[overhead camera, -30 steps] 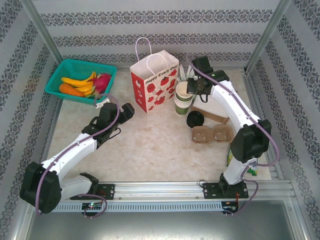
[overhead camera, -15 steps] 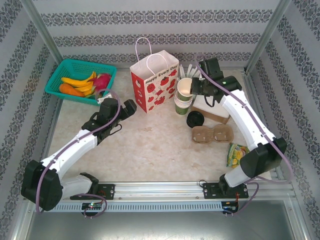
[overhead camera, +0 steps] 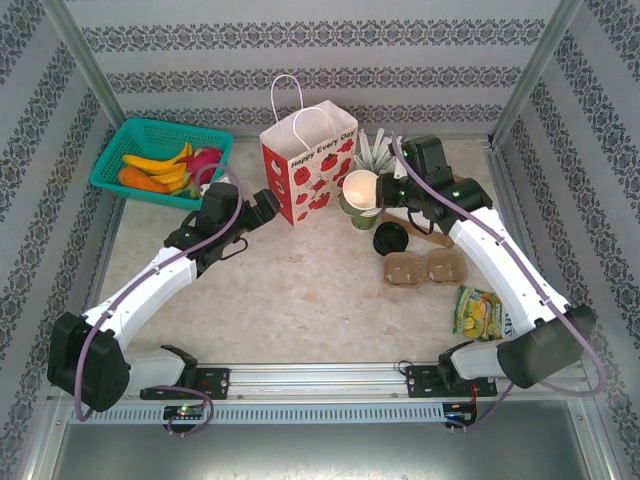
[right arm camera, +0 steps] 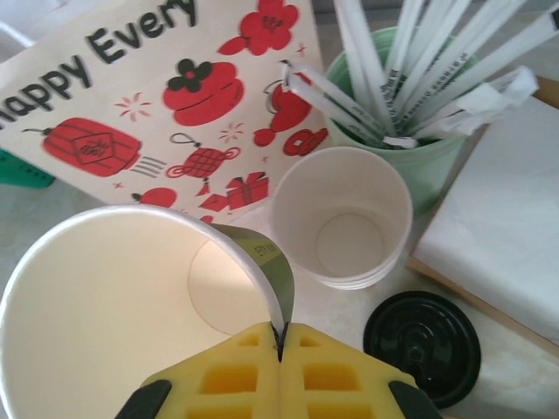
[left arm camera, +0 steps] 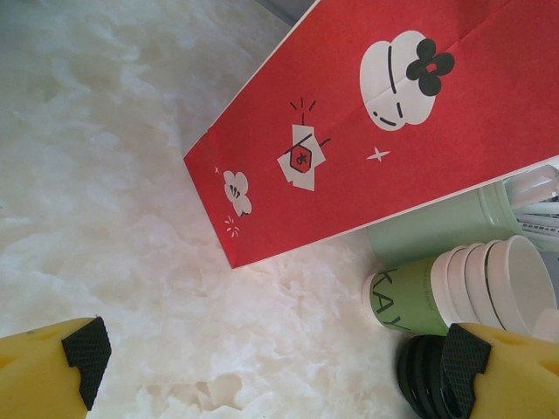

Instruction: Pack the takeout coffee

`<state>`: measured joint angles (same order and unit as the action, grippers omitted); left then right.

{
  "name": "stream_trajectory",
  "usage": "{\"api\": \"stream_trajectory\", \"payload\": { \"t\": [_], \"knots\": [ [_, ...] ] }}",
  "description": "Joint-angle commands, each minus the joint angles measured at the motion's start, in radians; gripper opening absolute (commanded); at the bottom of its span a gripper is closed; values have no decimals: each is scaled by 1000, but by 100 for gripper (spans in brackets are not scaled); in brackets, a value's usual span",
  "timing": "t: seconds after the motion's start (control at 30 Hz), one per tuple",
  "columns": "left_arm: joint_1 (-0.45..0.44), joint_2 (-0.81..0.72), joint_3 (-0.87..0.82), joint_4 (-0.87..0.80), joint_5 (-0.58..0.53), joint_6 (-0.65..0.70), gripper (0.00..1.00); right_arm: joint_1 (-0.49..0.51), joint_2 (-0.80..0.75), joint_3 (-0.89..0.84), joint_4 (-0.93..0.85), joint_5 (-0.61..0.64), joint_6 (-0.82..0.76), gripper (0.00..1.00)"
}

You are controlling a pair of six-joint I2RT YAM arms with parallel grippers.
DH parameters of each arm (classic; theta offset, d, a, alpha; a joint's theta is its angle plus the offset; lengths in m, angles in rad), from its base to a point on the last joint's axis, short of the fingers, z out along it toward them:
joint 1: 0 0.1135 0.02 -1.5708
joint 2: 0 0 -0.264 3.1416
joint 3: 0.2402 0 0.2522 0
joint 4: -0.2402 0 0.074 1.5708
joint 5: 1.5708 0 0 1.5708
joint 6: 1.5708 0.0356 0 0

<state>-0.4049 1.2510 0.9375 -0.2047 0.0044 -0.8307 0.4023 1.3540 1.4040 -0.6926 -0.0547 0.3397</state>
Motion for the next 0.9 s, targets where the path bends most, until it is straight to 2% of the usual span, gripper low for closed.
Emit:
{"api": "stream_trajectory", "payload": {
  "t": [0.0,0.2,0.3,0.4,0.53,0.63,0.87],
  "knots": [
    [-9,21,41,-68,31,-10,100,12,-34,-44,48,-71,-48,0],
    [-10,103,111,-103,69,-33,100,32,-56,-180,151,-166,-70,0],
    [-15,144,153,-136,101,-20,100,52,-44,-230,201,-168,-60,0],
    [-19,154,156,-135,114,-15,100,79,-7,-235,188,-137,-39,0],
    [-18,161,164,-129,139,-2,100,143,64,-206,135,-9,-5,0],
    [-20,158,149,-102,152,-15,100,177,136,-170,107,43,47,0],
    [-20,146,116,-64,163,-33,100,242,263,-133,137,112,117,0]
  ]
}}
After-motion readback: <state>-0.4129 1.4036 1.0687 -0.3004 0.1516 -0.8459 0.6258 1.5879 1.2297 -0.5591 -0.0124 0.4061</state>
